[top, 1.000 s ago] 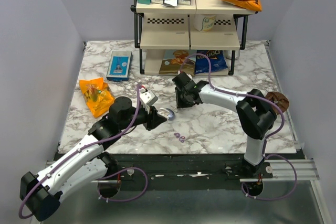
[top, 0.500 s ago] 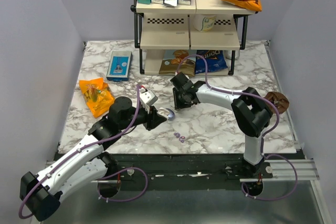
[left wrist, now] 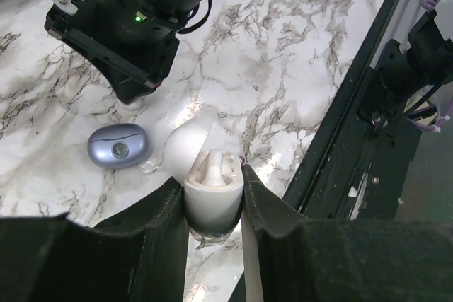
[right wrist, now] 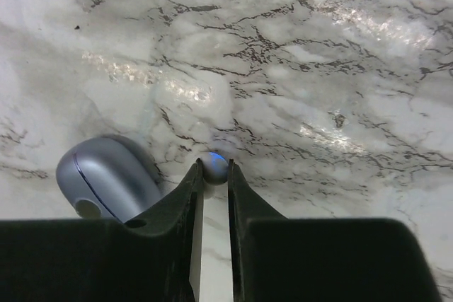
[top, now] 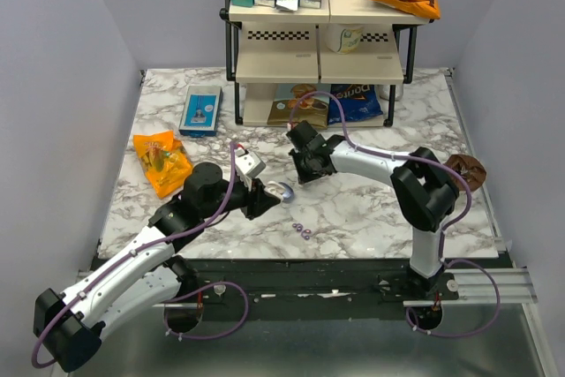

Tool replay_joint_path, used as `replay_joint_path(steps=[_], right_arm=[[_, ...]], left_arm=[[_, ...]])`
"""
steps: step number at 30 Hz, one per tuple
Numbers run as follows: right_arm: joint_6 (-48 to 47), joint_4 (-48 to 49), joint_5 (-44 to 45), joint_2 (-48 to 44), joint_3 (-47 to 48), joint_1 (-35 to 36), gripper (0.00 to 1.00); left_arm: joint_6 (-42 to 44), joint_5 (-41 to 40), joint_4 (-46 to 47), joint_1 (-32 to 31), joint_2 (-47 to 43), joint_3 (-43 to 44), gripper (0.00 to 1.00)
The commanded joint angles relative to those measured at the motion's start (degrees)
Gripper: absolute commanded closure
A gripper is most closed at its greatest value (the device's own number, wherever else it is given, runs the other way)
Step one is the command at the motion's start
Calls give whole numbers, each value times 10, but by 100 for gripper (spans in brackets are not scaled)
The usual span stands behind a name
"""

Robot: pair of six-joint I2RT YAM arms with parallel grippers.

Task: Insert the wireless bluetooth earbuds into the charging case
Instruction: Pick up the earbud from the center of the board.

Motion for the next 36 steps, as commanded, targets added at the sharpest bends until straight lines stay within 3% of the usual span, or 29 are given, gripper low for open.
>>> replay_joint_path(steps=[1,6,11,12,15,21,29,36], right_arm=[[-158,-65,16,-22,16,1,83],[-288,-60,25,-48,-24,-2,84],[-328,-46,7,-60,-53,-7,79],[-326,-48,-4,-60,-53,-9,70],[-304,-59,10,-58,-47,-9,54],[-250,-54,57,-85,-36,-9,44],[-107,13,74,-166,-92,-7,48],[-108,43,72,-155,-146,22,57]], left_arm=[[1,3,10,-2,3,-1,100],[-1,20,15,-3,6,0,100],[-5,29,18,-2,4,6,100],[-4,31,17,-2,2,6,100],[-2,31,15,-2,-6,3,100],[-9,26,23,-2,-19,-7,100],[-11,15,22,-2,-20,-8,100],[-14,9,21,-3,-17,-7,100]])
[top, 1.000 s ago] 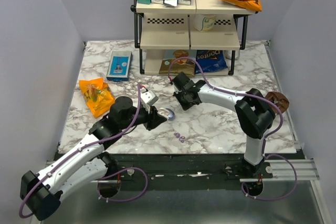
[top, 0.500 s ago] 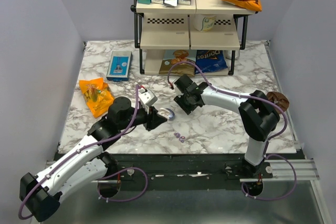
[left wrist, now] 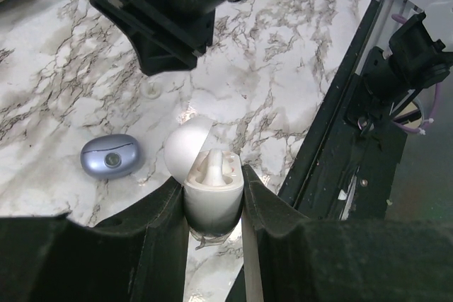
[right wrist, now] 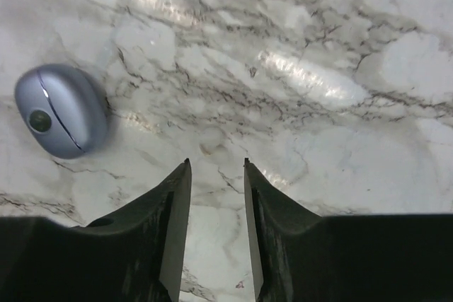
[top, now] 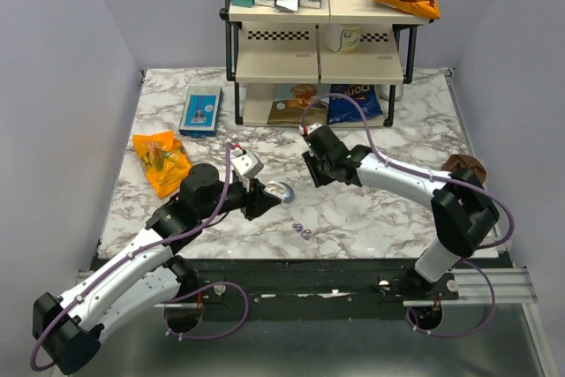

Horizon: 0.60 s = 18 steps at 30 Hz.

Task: Insert the wireless bluetooth earbuds into the charging case
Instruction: Pick up the earbud from the center of the board.

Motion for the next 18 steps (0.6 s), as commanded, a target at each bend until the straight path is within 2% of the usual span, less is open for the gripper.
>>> replay_joint_path(steps=[1,18], right_arm=[[18,33,9,12,-45,28,57],[4,51,4,62,-31,41,53]], left_arm=[[-10,-8,11,-3,-2,-7,100],[-17,-14,9,-4,11,-4,100]])
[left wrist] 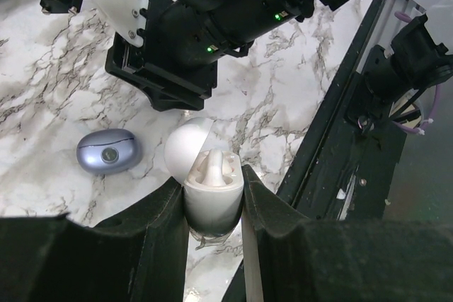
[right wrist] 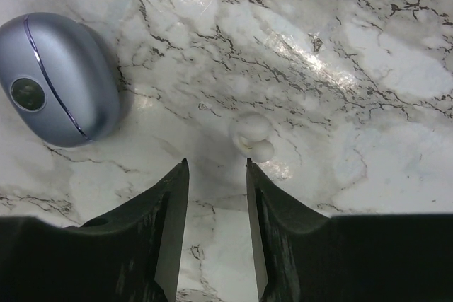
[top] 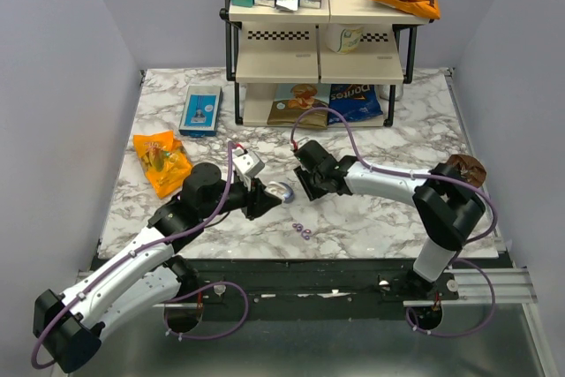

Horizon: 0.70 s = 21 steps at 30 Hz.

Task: Insert the wireless bluetooth earbuds into the charging case
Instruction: Pick up the earbud from the center of the board.

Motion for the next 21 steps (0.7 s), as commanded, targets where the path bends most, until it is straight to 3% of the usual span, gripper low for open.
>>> replay_joint_path(steps=[1,21], right_arm=[[-11,15,6,21,15,0,53],[-25,21,34,31,24,0,52]], left_arm=[[-8,-12,8,-4,0,-2,100],[-6,-16,11,-6,15,0,100]])
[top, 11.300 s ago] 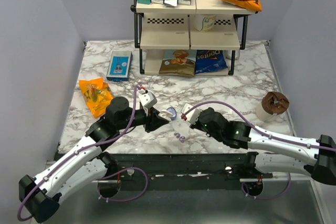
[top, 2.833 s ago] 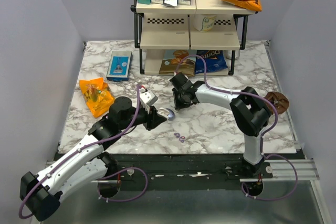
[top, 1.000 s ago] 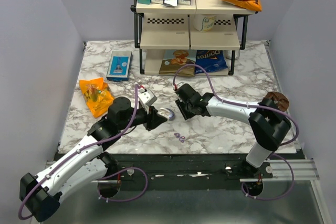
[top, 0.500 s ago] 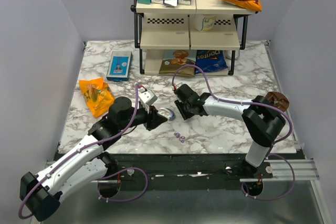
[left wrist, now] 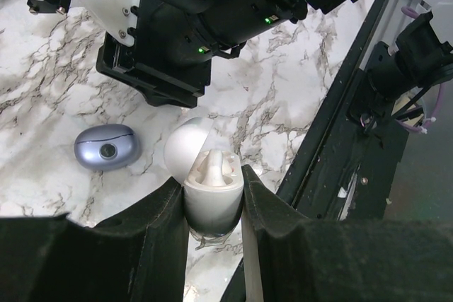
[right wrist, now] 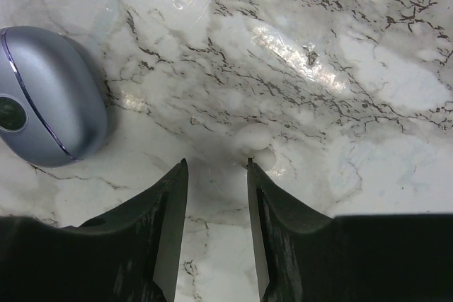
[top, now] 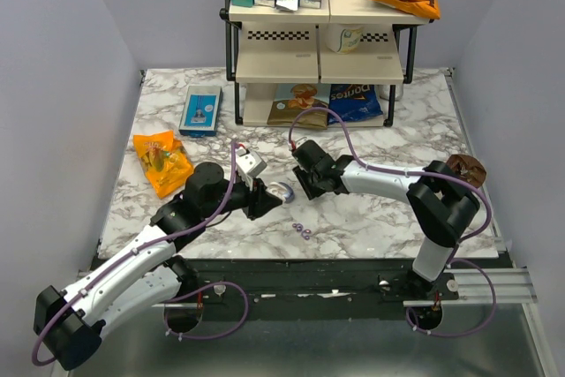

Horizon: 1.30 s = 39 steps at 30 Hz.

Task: Insert the wireless bluetooth earbuds into the charging case
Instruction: Pick up the earbud from the center of the board.

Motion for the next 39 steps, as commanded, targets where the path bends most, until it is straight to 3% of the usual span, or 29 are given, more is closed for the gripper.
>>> replay_joint_path(steps=[1,29,39], right_arm=[[-10,14,23,5,13,1,52],[-17,10,49,27,21,-18,53],[-16,8,51,27,20,-25,59]], left_arm=[[-2,-10,12,-2,3,0,100],[1,-9,15,-1,15,2,100],[0,-7,18,-1,19,3,100]])
